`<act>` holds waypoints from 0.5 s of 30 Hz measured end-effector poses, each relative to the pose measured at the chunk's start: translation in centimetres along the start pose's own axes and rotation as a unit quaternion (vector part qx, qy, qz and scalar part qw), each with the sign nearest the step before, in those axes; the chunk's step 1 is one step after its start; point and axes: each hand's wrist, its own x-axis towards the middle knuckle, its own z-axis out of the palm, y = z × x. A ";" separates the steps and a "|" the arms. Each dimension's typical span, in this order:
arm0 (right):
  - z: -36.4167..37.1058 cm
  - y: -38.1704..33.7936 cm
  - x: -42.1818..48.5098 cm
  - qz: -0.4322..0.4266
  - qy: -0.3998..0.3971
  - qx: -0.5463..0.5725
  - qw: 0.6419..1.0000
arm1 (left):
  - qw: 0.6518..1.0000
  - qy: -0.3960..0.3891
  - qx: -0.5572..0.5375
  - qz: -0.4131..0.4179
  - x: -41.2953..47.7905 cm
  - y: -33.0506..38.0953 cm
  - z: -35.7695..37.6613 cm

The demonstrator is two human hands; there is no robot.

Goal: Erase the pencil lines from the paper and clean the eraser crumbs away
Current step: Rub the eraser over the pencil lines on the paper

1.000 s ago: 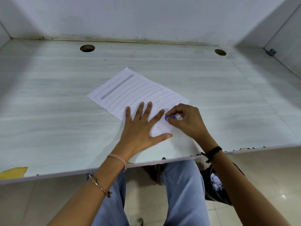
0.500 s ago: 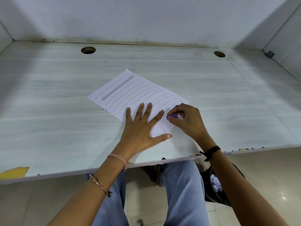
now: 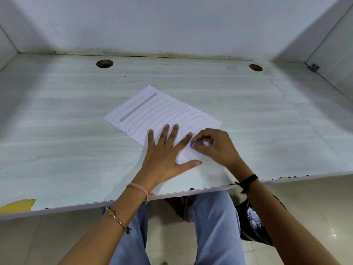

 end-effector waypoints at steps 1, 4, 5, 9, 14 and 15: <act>-0.4 0.3 0.5 0.010 0.045 0.003 0.999 | 1.000 -0.001 0.005 -0.001 0.0 0.0 0.0; -0.4 0.1 0.7 0.011 0.043 -0.007 0.999 | 1.000 0.001 0.004 -0.002 0.0 0.1 0.1; -0.1 -0.2 0.3 0.000 0.003 -0.013 1.000 | 1.000 0.003 -0.002 -0.003 0.0 0.1 0.1; -0.4 0.5 0.6 0.008 0.033 -0.005 0.999 | 1.000 0.002 0.003 0.000 0.1 0.0 0.1; 0.1 -0.3 0.0 -0.015 -0.036 -0.020 0.999 | 1.000 0.003 -0.002 -0.002 0.0 0.1 -0.1; 0.1 -0.4 -0.3 -0.017 -0.047 -0.017 0.999 | 1.000 0.002 0.001 -0.002 0.0 0.1 -0.1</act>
